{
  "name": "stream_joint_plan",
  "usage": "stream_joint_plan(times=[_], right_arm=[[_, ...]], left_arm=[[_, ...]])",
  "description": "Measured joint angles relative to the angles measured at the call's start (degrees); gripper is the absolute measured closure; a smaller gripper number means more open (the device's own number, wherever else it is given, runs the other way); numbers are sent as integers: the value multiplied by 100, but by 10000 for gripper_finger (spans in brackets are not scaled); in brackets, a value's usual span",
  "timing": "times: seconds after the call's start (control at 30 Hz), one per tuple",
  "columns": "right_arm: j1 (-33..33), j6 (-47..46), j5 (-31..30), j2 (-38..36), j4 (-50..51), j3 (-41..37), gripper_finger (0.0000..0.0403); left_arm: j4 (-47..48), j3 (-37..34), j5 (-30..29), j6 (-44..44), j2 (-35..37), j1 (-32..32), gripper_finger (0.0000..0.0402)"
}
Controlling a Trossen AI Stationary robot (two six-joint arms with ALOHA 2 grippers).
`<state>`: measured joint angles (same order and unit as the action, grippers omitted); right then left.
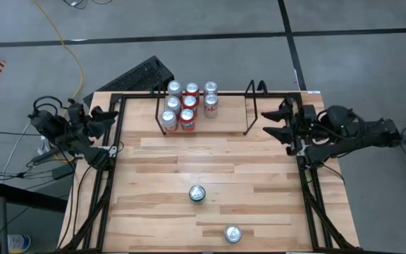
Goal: Place canned beverage on shelf
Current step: Put the silver soda can on the shelf aligned with the other silver soda cans
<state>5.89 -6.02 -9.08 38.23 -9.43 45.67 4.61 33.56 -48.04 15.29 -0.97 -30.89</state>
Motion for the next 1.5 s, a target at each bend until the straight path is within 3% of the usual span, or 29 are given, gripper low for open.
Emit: stream_joint_plan(times=[0.33,0.63,0.77,1.23,1.33,1.5], right_arm=[[-79,-271,-1,174,99,-2,179],[-69,-253,-564,441,-56,0,176],[-6,-254,-579,802,-44,0,156],[555,-366,-579,2407,-542,290,107],[710,-190,-581,2801,-182,666,107],[980,-118,-580,3253,1357,1671,106]], left_arm=[[433,190,-37,345,0,0,155],[534,190,338,454,0,0,155],[508,190,677,424,0,1,155],[543,190,675,491,0,1,155],[573,190,674,498,0,1,155],[647,190,690,683,0,1,155]])
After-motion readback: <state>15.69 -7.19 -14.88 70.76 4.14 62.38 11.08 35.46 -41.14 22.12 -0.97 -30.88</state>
